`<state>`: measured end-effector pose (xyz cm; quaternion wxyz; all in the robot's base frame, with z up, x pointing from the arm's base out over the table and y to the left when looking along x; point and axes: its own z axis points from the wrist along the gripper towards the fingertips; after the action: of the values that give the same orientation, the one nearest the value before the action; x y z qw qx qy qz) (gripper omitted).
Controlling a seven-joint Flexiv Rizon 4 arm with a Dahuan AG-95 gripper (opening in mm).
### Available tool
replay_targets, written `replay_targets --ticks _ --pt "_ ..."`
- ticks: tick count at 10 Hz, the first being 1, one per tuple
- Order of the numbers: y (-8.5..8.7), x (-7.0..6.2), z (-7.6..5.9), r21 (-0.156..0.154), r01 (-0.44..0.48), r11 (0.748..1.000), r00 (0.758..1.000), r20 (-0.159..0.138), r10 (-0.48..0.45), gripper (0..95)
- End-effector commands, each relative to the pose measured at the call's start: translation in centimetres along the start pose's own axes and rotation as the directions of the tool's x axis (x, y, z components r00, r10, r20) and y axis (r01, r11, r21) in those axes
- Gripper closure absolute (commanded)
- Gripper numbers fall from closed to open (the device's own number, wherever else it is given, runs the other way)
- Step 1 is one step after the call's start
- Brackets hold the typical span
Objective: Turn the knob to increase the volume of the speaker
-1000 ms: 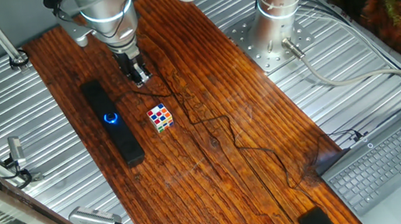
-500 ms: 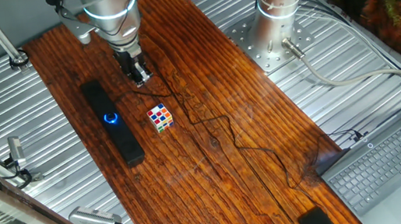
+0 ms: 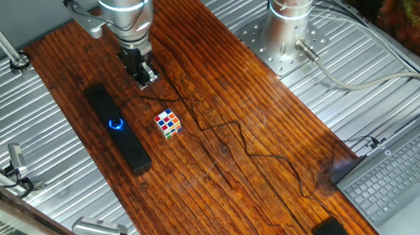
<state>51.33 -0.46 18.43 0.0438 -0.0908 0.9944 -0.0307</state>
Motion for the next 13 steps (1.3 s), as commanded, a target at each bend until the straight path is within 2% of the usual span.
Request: replay_targets --ticks 1,7,13 --pt "-0.1 -0.4 0.1 -0.002 0.002 1.000 1.000 0.004 -0.002 95.0" --pt "-1.0 -2.6 2.0 -0.010 0.012 1.000 1.000 0.017 -0.012 95.0" --pt "-1.7 -3.5 3.9 -0.017 0.020 1.000 0.999 0.038 -0.019 95.0"
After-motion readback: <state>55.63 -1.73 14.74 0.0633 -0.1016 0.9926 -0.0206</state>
